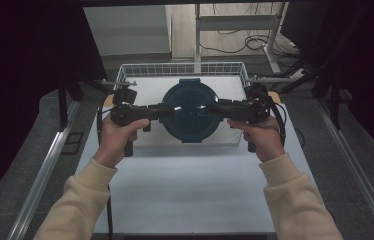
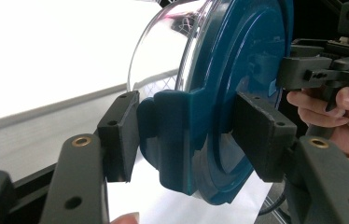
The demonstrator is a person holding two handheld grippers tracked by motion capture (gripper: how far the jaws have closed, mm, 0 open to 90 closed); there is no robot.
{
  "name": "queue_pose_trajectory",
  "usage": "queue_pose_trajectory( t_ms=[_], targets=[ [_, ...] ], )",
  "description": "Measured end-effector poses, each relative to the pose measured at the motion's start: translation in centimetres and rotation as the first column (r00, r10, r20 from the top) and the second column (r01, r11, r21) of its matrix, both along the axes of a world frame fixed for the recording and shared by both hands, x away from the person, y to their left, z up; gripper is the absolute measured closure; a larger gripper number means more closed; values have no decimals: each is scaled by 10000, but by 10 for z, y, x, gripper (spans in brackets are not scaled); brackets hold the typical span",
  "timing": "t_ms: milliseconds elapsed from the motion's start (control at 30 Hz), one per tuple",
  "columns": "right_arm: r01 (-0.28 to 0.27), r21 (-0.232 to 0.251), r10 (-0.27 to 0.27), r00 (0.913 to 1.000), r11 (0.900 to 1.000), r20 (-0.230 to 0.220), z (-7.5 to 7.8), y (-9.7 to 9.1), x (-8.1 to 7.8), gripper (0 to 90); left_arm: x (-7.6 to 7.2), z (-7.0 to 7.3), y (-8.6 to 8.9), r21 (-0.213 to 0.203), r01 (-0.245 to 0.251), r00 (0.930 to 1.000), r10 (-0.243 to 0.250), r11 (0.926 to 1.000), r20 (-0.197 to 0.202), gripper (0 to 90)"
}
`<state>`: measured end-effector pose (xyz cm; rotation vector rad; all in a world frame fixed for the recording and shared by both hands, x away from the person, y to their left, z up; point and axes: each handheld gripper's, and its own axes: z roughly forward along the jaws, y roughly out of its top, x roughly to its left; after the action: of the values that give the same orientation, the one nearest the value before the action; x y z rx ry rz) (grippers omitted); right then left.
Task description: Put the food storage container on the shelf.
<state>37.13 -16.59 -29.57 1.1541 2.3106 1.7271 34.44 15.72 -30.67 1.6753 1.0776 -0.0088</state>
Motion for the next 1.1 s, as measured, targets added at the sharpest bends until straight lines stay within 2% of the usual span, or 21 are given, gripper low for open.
queue_pose_trajectory(
  t_ms=[267,400,433,467,500,533,567,667,733,900,933,1033,1067,1100],
  targets=[
    [-27,-58,27,10000,10000,-8,10,1,14,422,15,10,1,88,56,10000,-56,9999,49,428],
    [-15,-58,14,10000,10000,-77,16,3,28,422,32,15,3,30,29,10000,-29,10000,-33,428],
    [-15,-58,14,10000,10000,-77,16,3,28,422,32,15,3,30,29,10000,-29,10000,-33,428],
    [-9,-100,8,10000,9999,-95,18,4,36,422,35,15,4,22,40,10000,-39,10000,-22,428],
    [-9,-100,8,10000,9999,-95,18,4,36,422,39,15,5,-13,30,10000,-30,10000,-43,428],
    [-4,-125,2,9999,9999,-156,20,6,44,423,47,15,6,-110,-31,9999,29,9999,-109,428],
    [-4,-125,2,9999,9999,-156,20,6,44,423,47,15,6,-110,-31,9999,29,9999,-109,428],
    [-45,-162,41,9996,9999,-265,20,8,56,423,59,14,10,-100,-24,9998,22,9999,-216,428],
    [-52,-170,45,9990,9998,-452,16,12,70,423,71,10,12,-91,-36,9992,33,10000,-399,427],
    [9,-130,-19,9968,9999,-802,6,14,85,422,85,1,14,-111,-99,9976,91,9999,-692,426],
    [100,63,-93,9950,9999,-991,1,14,91,423,91,-1,17,-423,-100,9967,65,9991,-806,433],
    [226,351,-182,9925,9991,-1208,-2,13,98,422,95,-1,17,-503,-135,9962,92,9986,-863,436],
    [304,404,-247,9907,9987,-1340,-3,13,100,421,100,-2,17,-611,-174,9946,110,9980,-1035,435],
    [304,404,-247,9907,9987,-1340,-3,13,100,421,100,-2,17,-611,-174,9946,110,9980,-1035,435]
  ],
)
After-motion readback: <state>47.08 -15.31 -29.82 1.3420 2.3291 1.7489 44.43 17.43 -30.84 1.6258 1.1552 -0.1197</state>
